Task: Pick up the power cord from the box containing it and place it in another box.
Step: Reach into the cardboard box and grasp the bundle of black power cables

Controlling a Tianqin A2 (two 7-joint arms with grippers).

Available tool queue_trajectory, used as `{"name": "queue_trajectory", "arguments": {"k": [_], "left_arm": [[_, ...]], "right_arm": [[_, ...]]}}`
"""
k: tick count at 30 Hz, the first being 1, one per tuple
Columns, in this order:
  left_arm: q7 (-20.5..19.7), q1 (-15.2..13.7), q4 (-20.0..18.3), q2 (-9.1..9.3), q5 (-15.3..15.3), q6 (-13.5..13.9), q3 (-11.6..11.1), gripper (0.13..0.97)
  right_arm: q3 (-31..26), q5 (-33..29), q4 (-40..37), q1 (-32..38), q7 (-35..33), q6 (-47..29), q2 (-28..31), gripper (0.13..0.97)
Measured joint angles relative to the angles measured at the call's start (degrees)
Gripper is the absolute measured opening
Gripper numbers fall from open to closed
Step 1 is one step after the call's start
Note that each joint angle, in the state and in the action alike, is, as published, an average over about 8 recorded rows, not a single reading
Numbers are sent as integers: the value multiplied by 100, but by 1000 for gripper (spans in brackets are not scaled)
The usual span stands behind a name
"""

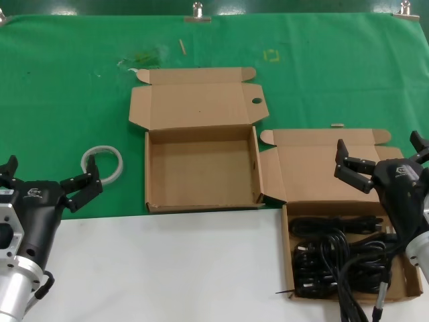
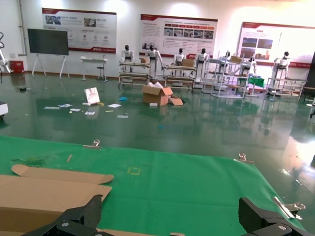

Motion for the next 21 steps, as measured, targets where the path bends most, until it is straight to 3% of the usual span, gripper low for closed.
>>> {"name": "queue_trajectory", "arguments": {"k": [14,21], "left_arm": [[0,0,0,0,0,0,0,966],[0,0,0,0,0,0,0,944]], "right_arm": [[-43,36,41,-8,7,37,50,966],[-712,839,725,-71,-60,700,804,966]]}}
